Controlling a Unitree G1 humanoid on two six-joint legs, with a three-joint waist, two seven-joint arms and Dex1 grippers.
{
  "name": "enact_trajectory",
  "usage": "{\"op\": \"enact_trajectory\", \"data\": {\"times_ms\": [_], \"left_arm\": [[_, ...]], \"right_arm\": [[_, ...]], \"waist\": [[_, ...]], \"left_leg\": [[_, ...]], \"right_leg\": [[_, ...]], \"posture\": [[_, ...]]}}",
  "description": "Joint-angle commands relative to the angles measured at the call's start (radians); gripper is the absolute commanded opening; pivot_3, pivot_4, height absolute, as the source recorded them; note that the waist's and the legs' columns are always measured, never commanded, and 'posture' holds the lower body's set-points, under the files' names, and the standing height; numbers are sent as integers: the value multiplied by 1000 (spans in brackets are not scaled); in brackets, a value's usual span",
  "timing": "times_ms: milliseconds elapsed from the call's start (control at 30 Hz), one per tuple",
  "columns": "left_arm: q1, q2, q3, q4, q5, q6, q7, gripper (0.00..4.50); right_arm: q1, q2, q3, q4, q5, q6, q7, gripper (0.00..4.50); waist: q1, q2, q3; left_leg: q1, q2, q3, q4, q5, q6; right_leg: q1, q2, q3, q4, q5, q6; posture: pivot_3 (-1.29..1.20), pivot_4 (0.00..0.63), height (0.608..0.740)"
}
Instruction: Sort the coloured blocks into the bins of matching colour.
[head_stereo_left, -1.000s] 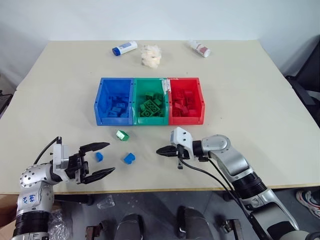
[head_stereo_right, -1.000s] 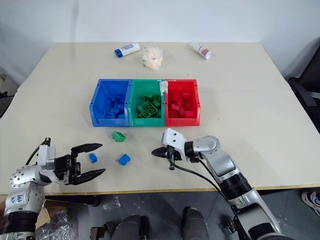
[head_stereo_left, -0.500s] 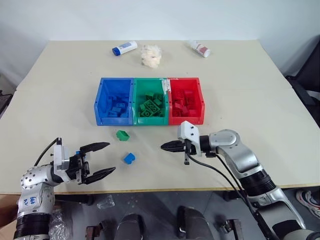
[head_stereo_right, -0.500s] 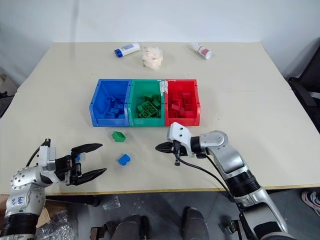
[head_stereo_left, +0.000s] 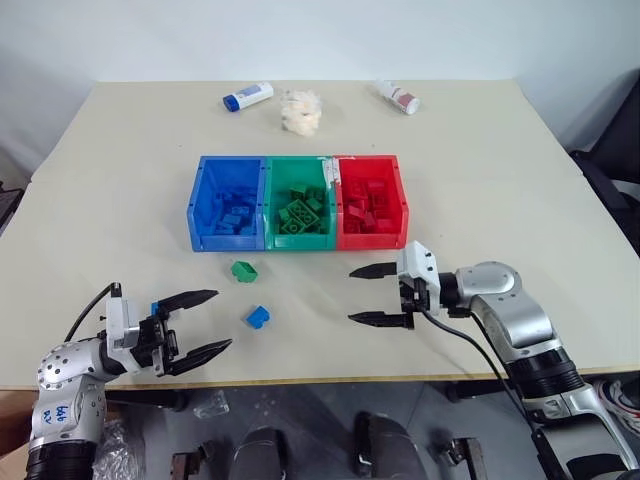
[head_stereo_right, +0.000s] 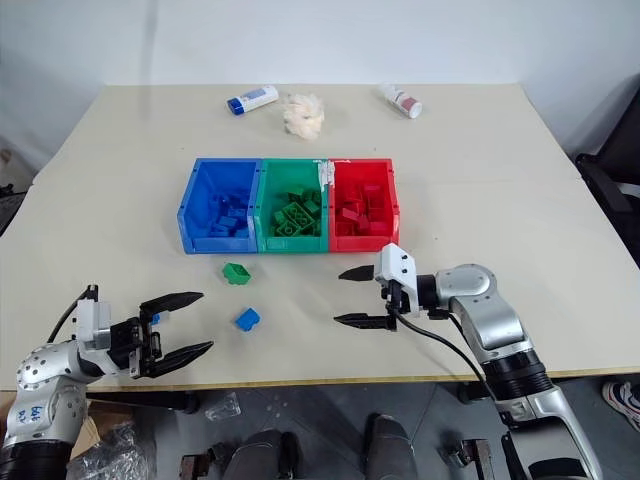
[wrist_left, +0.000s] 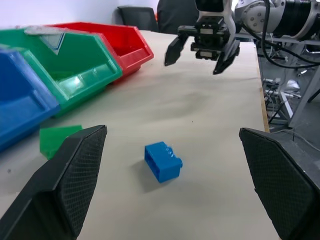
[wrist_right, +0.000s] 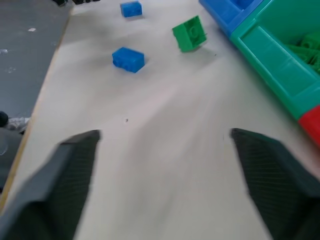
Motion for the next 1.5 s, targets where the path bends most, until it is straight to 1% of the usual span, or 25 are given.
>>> {"op": "enact_trajectory", "data": {"times_ms": [33, 100, 233, 300, 333, 400, 500, 600, 667, 800, 933, 1067, 1167, 1267, 1500], "left_arm": [[23, -12, 15, -60, -4, -1, 50, 4500], [38, -17, 17, -88, 12, 1, 95, 4500], [92, -32, 33, -179, 35, 5, 211, 4500], [147, -43, 55, -242, 68, 32, 318, 4500], [174, -43, 60, -271, 76, 41, 346, 4500], [224, -44, 70, -326, 82, 51, 379, 4500], [312, -58, 90, -405, 121, 83, 475, 4500], [419, -78, 91, -486, 150, 86, 519, 4500], [460, -95, 76, -527, 170, 93, 553, 4500], [433, -104, -15, -566, 237, 133, 607, 4500], [358, -101, -98, -541, 309, 163, 650, 4500], [247, -87, -183, -439, 404, 160, 664, 4500], [197, -75, -216, -386, 435, 166, 661, 4500], [165, -64, -242, -365, 444, 174, 647, 3908], [132, -29, -264, -325, 450, 146, 608, 1723]], "right_arm": [[2, -7, -35, 3, 28, -52, 27, 4450], [0, 10, -59, 20, 72, -68, 56, 4450], [-4, -9, -60, 52, 70, -73, 82, 4450], [0, -20, -63, 69, 77, -77, 118, 4450], [-1, -25, -64, 76, 78, -82, 133, 4450], [-7, -34, -66, 87, 82, -82, 155, 4450], [-10, -41, -73, 114, 96, -91, 198, 4450], [-14, -48, -71, 130, 91, -95, 221, 4450], [-23, -45, -71, 146, 85, -101, 223, 4450], [-44, -30, -60, 176, 74, -114, 221, 4450], [-55, -17, -56, 188, 70, -126, 214, 4450], [-44, -11, -67, 178, 69, -133, 193, 4450], [-31, -11, -74, 165, 70, -138, 174, 4450], [-13, -14, -87, 146, 76, -138, 149, 4500], [13, -21, -102, 121, 87, -134, 123, 4500]], "waist": [[0, 0, 0], [0, 0, 0], [1, 0, 0], [0, 0, 0], [0, 0, 0], [0, 0, 0], [1, 0, 0], [1, 0, 0], [1, 0, 0], [5, 1, 0], [4, 1, 0], [4, 1, 0], [3, 1, 0], [3, 1, 0], [3, 1, 0]], "left_leg": [[0, 0, 0, 0, 0, 0], [0, 0, 0, 0, 0, 0], [0, 0, 0, 0, 0, 0], [0, 0, 0, 0, 0, 0], [0, 0, 0, 0, 0, 0], [0, 0, 0, 0, -1, 0], [0, 0, 0, 0, -1, 0], [0, 1, 0, 0, -1, 0], [0, 1, 0, 1, -2, 0], [0, 1, 0, 3, -2, 0], [0, 1, -1, 4, -2, 0], [0, 1, 0, 3, -2, 0], [0, 1, 0, 5, -2, 0], [0, 1, 0, 4, -3, 0], [0, 1, 0, 5, -3, 0]], "right_leg": [[0, 0, 0, 0, 0, 0], [0, 0, 0, 0, 0, 0], [0, 0, 0, 0, 0, 0], [0, 0, 0, 0, 0, 0], [0, 0, 0, 0, 0, 0], [0, 0, 0, 0, 0, 0], [0, 0, 0, -1, 0, 0], [0, 0, 0, -1, 0, 0], [1, 0, 0, -2, 0, 0], [1, 0, 0, -5, 0, 0], [1, 0, 0, -4, 0, 0], [1, 0, 0, 0, 0, 0], [1, 0, 0, 1, 0, 0], [1, 0, 0, 1, 0, 0], [1, 0, 0, 1, 0, 0]], "posture": [[0, 150, 740], [0, 150, 740], [0, 150, 740], [0, 150, 740], [0, 150, 740], [0, 150, 740], [0, 150, 740], [0, 150, 740], [0, 150, 740], [0, 150, 740], [0, 150, 740], [0, 150, 740], [0, 150, 740], [0, 150, 740], [0, 150, 740]]}}
